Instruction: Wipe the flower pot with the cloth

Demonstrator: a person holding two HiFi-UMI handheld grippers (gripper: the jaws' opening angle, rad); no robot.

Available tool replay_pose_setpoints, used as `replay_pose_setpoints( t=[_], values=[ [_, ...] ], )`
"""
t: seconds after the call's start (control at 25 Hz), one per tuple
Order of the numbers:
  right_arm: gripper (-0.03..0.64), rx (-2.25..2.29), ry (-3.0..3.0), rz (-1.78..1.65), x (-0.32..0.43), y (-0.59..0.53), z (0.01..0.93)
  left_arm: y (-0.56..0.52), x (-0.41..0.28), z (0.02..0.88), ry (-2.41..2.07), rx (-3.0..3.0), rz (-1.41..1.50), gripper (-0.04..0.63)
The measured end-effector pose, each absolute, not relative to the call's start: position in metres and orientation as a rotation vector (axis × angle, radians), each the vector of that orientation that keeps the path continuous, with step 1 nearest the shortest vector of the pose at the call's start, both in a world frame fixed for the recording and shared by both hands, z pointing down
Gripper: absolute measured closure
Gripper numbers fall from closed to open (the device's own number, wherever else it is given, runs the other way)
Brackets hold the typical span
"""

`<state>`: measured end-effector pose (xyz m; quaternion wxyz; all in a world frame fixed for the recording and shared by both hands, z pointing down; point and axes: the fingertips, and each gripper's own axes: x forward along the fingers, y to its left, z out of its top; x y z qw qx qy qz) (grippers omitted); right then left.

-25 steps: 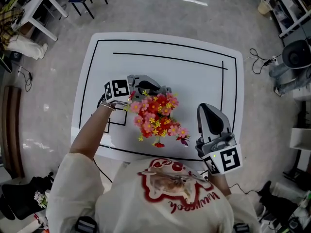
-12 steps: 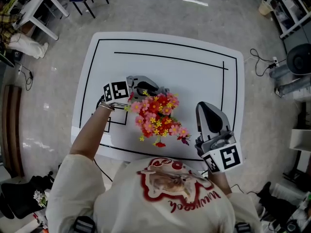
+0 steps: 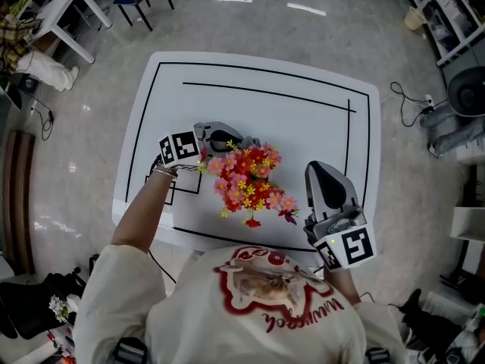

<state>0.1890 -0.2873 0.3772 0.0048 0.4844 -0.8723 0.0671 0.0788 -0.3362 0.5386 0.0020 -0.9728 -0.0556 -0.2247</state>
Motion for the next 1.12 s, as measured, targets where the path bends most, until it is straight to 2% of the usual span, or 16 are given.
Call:
replay_pose_setpoints(
  t=[1.12],
  values=[
    [0.617,1.505,-2.773,0.183,0.173,-0.255,0.361,-0.330,0.048,0.540,0.074,-3.069,-0.748,0.534]
  ],
)
